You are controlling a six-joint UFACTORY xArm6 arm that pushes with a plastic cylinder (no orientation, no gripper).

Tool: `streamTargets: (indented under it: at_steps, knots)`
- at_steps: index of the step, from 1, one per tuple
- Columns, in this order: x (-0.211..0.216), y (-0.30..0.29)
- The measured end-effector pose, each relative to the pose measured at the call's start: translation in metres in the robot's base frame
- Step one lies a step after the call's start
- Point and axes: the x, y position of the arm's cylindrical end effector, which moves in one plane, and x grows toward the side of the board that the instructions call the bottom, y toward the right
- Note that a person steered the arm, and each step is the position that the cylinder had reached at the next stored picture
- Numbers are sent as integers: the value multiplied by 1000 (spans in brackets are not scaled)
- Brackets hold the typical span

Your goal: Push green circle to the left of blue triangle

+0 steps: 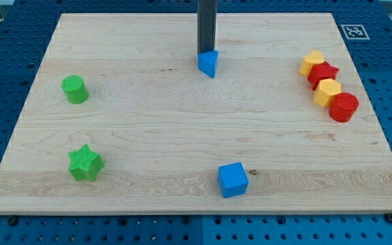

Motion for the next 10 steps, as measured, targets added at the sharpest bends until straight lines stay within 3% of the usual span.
streamTargets:
  at_steps: [2, 4, 6, 7, 10]
  knots:
    - [-7, -3]
    - [71, -16]
    - [67, -33]
    - [38, -77]
    - [6, -317]
